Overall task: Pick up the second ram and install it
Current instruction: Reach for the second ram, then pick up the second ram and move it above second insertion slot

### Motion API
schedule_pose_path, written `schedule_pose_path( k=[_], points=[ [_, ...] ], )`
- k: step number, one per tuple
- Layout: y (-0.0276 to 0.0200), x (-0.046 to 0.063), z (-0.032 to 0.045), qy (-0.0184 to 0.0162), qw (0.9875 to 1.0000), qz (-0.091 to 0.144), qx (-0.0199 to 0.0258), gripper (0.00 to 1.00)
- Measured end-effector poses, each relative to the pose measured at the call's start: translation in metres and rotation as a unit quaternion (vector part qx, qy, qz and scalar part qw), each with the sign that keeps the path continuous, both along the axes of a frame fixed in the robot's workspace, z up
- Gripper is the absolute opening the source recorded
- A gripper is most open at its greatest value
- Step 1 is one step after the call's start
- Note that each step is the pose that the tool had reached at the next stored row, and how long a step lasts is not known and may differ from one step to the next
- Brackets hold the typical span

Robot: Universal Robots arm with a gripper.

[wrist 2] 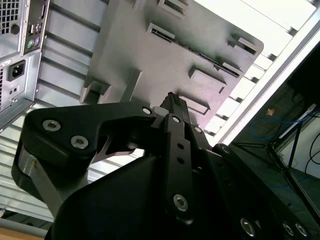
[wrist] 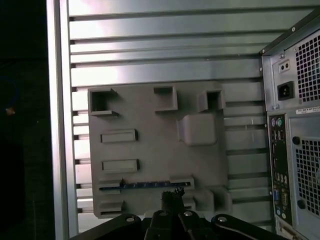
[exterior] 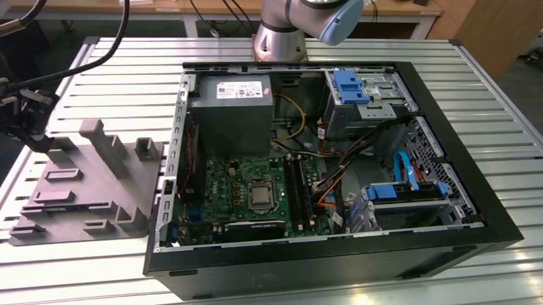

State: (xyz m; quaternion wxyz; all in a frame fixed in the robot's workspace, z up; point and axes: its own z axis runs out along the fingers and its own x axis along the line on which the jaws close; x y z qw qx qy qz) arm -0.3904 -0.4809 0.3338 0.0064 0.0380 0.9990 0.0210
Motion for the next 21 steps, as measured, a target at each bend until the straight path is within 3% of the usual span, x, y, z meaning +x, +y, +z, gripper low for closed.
schedule_pose_path(
  k=[13, 21],
  points=[
    [-0.0065, 0.0, -0.0223, 0.004, 1.0, 0.0, 0.0, 0.11],
    [-0.0074, 0.0, -0.0273, 0.0045, 1.0, 0.0, 0.0, 0.11]
  ],
)
